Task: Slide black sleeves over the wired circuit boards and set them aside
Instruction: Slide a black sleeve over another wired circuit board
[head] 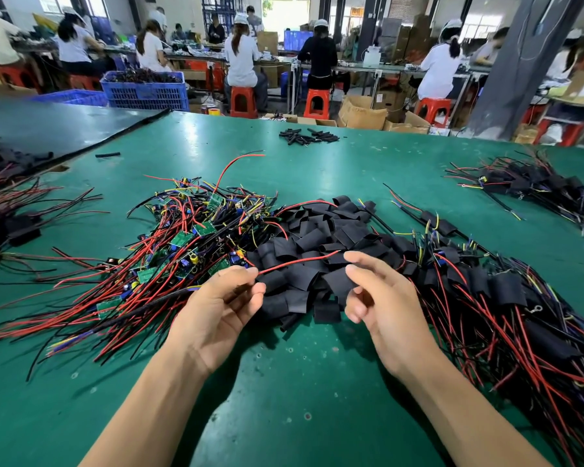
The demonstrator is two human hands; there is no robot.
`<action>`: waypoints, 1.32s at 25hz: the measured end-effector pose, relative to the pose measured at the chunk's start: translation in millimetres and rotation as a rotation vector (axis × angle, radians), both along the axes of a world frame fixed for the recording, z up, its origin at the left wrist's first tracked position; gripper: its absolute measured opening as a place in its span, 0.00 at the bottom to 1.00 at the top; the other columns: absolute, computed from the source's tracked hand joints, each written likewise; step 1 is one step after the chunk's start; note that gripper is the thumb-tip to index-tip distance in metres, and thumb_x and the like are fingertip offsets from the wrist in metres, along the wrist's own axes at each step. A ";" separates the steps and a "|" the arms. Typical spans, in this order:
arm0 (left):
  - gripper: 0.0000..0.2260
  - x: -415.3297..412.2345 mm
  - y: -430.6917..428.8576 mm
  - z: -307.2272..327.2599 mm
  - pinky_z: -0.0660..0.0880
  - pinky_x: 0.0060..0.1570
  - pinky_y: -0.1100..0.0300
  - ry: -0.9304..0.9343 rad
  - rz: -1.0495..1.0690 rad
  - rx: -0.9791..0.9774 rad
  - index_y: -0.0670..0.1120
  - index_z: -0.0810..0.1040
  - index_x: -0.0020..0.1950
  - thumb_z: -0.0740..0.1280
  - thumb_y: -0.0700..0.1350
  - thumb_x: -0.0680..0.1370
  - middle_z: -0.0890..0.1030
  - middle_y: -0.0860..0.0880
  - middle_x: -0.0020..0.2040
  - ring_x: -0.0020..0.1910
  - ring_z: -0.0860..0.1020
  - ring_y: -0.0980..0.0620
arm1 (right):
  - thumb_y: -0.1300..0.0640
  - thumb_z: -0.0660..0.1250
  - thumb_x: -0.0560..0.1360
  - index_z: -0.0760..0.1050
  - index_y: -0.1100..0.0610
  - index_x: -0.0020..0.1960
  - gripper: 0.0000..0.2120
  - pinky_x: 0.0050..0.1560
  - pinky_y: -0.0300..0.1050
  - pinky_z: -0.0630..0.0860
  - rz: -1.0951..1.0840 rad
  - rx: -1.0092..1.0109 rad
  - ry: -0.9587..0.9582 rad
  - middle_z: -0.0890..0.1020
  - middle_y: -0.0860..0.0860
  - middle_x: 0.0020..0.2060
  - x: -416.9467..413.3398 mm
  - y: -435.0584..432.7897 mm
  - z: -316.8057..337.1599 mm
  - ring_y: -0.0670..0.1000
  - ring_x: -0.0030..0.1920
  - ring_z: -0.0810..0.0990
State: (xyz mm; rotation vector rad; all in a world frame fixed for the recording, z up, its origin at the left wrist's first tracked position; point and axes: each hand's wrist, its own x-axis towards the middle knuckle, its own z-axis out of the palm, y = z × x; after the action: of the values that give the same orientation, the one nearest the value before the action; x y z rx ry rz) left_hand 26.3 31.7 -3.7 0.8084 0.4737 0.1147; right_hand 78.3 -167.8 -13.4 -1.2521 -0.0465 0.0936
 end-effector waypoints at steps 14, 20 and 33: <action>0.07 -2.7 3.5 5.2 0.76 0.28 0.68 -0.019 -0.077 -0.173 0.42 0.77 0.42 0.72 0.36 0.66 0.77 0.47 0.34 0.28 0.76 0.56 | 0.48 0.74 0.67 0.69 0.55 0.40 0.16 0.27 0.38 0.75 -0.022 0.293 0.198 0.74 0.49 0.28 4.0 -1.5 6.1 0.46 0.25 0.73; 0.03 -2.5 2.1 4.4 0.76 0.27 0.68 -0.034 -0.114 -0.135 0.42 0.80 0.36 0.71 0.36 0.65 0.77 0.47 0.34 0.27 0.76 0.56 | 0.48 0.74 0.68 0.69 0.54 0.39 0.16 0.27 0.36 0.73 0.048 0.399 0.270 0.72 0.48 0.28 -2.3 3.5 9.9 0.45 0.25 0.71; 0.05 2.5 1.8 -4.0 0.76 0.28 0.68 -0.060 -0.047 0.038 0.43 0.79 0.39 0.71 0.36 0.66 0.79 0.49 0.32 0.27 0.78 0.56 | 0.47 0.75 0.66 0.70 0.52 0.35 0.15 0.25 0.38 0.69 0.074 0.325 0.125 0.70 0.48 0.28 -4.9 2.6 10.1 0.46 0.23 0.68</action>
State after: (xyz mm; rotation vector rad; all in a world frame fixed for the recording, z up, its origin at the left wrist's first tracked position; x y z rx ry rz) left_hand 28.9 33.5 -7.7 0.8507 0.3969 0.1041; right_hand 73.4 -165.2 -3.2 -0.9179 0.0006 0.2199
